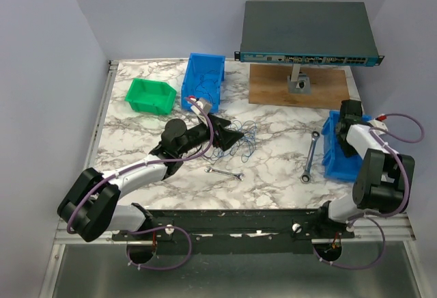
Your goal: Untangle the cables
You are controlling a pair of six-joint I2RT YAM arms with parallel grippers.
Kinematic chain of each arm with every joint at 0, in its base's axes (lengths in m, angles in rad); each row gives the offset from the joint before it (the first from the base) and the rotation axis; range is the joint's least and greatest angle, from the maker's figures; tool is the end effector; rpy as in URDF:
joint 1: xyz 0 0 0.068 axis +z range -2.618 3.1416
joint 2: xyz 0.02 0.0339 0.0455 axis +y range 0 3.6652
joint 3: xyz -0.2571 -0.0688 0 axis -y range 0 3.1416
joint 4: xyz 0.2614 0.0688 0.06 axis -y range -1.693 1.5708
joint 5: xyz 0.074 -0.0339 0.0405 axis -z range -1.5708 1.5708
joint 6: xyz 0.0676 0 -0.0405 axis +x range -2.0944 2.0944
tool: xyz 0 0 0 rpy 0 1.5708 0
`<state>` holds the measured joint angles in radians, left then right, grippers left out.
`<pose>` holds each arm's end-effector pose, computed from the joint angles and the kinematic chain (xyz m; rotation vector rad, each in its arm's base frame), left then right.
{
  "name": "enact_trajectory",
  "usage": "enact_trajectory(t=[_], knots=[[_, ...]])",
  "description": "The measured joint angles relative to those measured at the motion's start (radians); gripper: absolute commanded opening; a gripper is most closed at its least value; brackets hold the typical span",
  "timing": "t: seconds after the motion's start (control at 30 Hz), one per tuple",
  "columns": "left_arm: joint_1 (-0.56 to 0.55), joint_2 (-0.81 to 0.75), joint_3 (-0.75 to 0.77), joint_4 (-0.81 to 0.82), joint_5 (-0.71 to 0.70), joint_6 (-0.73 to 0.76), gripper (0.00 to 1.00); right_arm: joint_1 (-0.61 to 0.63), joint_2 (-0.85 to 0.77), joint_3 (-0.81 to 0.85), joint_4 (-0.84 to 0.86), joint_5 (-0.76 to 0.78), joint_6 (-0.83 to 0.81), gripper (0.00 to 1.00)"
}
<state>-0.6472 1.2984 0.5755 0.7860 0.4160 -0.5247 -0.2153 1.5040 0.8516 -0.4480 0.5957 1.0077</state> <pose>0.2405 -0.2160 0.2417 0.4593 1.5831 -1.2301 0.2907 -0.1024 0.1432 1.5533 1.9015 -0.4670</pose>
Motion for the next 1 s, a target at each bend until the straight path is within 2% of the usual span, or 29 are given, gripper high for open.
enact_trajectory(t=[0.17,0.23,0.3,0.33,0.37,0.43,0.53,0.6,0.67,0.87,1.0], knots=[[0.0,0.0,0.0,0.0,0.0,0.0,0.84,-0.002,-0.082,0.024,-0.055,-0.016,-0.008,0.84],[0.0,0.0,0.0,0.0,0.0,0.0,0.84,0.0,-0.132,0.059,-0.082,-0.016,-0.027,0.9],[0.0,0.0,0.0,-0.004,0.0,0.0,0.84,0.0,-0.188,0.095,-0.089,-0.019,-0.071,0.93],[0.0,0.0,0.0,-0.006,0.0,0.0,0.84,0.0,-0.22,0.109,-0.088,-0.029,-0.104,0.99],[0.0,0.0,0.001,-0.016,-0.005,0.001,0.85,0.0,-0.256,0.117,-0.08,-0.053,-0.146,1.0],[0.0,-0.001,0.006,-0.049,-0.031,0.003,0.88,-0.001,-0.34,0.106,-0.039,-0.159,-0.244,1.0],[0.0,-0.005,0.015,-0.112,-0.094,0.008,0.94,0.002,-0.478,0.036,0.051,-0.416,-0.362,1.0],[0.0,-0.012,0.018,-0.158,-0.15,0.008,0.99,0.024,-0.514,0.009,0.085,-0.555,-0.408,1.0],[0.0,-0.02,0.023,-0.208,-0.211,0.008,0.99,0.093,-0.505,0.003,0.12,-0.644,-0.446,0.98],[0.011,-0.026,0.034,-0.301,-0.339,0.0,0.99,0.434,-0.352,-0.026,0.276,-0.764,-0.524,0.87],[0.034,-0.021,0.037,-0.313,-0.336,-0.005,0.89,0.565,-0.193,-0.044,0.412,-0.795,-0.552,0.77]])
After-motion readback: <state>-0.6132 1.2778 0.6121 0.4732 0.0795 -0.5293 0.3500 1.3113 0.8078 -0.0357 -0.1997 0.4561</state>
